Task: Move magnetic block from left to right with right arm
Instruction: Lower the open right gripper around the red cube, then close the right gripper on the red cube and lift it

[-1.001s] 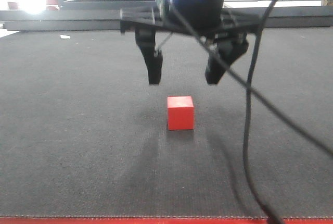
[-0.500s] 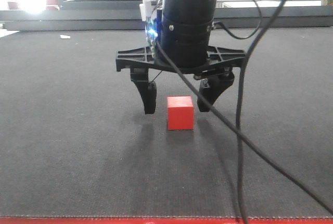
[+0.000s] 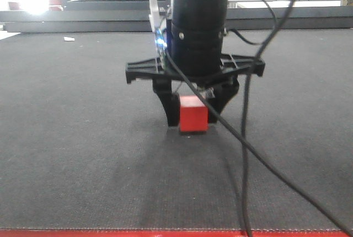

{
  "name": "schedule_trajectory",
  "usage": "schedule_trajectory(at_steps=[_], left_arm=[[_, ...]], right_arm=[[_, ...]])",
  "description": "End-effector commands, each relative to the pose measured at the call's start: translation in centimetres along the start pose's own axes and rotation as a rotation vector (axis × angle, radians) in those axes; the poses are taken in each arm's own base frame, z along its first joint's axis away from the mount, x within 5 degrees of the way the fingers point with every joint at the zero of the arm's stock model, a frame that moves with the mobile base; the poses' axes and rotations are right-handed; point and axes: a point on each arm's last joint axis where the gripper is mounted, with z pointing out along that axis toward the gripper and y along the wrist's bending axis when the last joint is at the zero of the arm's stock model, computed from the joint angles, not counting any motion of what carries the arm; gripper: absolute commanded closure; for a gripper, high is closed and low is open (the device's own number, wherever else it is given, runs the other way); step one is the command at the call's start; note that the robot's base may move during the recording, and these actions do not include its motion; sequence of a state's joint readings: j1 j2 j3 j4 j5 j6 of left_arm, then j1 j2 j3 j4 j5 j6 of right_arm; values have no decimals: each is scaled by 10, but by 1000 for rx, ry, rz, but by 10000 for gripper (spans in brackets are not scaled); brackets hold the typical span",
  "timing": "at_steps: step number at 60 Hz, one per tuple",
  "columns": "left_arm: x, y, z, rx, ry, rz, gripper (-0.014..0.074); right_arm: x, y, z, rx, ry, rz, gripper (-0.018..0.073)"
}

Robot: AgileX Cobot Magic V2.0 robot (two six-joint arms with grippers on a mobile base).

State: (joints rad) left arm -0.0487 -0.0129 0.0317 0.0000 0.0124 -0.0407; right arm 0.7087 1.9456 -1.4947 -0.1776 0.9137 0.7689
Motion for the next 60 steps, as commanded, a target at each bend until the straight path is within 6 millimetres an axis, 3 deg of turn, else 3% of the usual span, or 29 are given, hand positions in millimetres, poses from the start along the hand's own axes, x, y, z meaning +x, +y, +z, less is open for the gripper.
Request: schedule_trajectory(at_steps=[1,12,29,46,60], left_arm=[[-6,0,-1,4,-93,-7,713],[-6,0,-1,4,-93,-7,713],[-6,0,-1,4,-93,-7,713],[-6,0,-1,4,-93,-7,713],[-6,0,-1,4,-93,-7,713]], right_arm=[[-18,1,-51,-71,-138,-34,388],[-25,-13,-80,-95,-203,-79,388],[-19,-71,-109,-72,-274,-76,388],[29,-151,-124,-39,-380,-14,388],[83,-188,-138,-43,-525,-17,388]])
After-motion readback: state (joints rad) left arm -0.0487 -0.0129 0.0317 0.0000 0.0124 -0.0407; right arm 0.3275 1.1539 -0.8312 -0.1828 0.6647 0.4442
